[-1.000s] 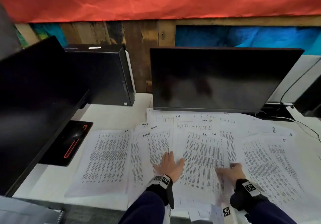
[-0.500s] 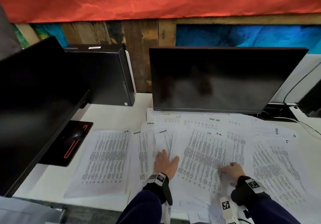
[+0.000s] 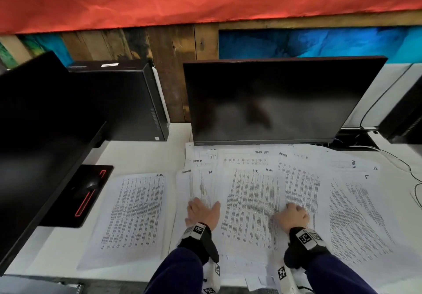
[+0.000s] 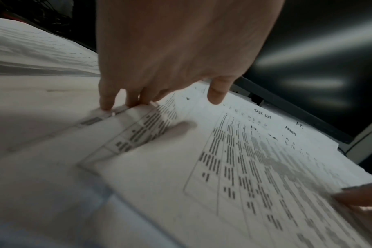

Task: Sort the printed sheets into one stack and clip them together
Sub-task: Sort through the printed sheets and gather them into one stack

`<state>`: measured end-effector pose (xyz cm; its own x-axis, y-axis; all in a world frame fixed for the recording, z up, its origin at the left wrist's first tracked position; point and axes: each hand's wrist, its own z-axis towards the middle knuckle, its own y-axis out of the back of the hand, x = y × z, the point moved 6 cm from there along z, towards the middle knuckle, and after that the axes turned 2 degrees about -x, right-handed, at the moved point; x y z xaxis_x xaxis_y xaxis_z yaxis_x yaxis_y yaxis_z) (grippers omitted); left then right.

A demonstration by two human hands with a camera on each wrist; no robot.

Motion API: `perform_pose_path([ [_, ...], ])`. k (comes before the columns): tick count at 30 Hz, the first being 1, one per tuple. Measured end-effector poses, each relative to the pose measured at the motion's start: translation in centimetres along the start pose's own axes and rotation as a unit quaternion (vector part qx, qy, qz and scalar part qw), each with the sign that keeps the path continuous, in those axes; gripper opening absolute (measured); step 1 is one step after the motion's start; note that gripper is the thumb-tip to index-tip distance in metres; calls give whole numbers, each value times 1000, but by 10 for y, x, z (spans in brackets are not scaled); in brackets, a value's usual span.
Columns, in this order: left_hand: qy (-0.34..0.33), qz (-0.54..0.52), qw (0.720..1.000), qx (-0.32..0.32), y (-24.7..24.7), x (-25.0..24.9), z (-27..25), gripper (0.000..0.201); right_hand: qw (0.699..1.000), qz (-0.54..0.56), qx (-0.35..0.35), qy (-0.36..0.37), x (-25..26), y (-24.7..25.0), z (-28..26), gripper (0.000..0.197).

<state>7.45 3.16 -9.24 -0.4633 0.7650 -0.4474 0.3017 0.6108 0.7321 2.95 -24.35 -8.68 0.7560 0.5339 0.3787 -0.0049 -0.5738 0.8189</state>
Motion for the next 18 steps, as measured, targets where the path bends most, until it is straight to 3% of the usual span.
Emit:
perform_pose_path([
  [2, -19, -33, 999, 7, 4, -5, 1, 81, 998, 41, -44, -28, -9, 13, 1, 59],
  [4, -11, -33, 999, -26, 15, -1, 3, 78, 992, 47, -84, -76, -24, 32, 4, 60],
  [8, 61, -43, 996, -51, 21, 17, 2, 87, 993, 41, -40, -103, -37, 46, 9, 72],
  [14, 76, -114, 990, -44, 26, 8, 1, 85, 997, 60, 42, -18, -13, 22, -8, 58],
  [18, 84, -156, 984, -30, 27, 12, 3, 81, 977, 176, 116, -26, 0, -7, -8, 61],
])
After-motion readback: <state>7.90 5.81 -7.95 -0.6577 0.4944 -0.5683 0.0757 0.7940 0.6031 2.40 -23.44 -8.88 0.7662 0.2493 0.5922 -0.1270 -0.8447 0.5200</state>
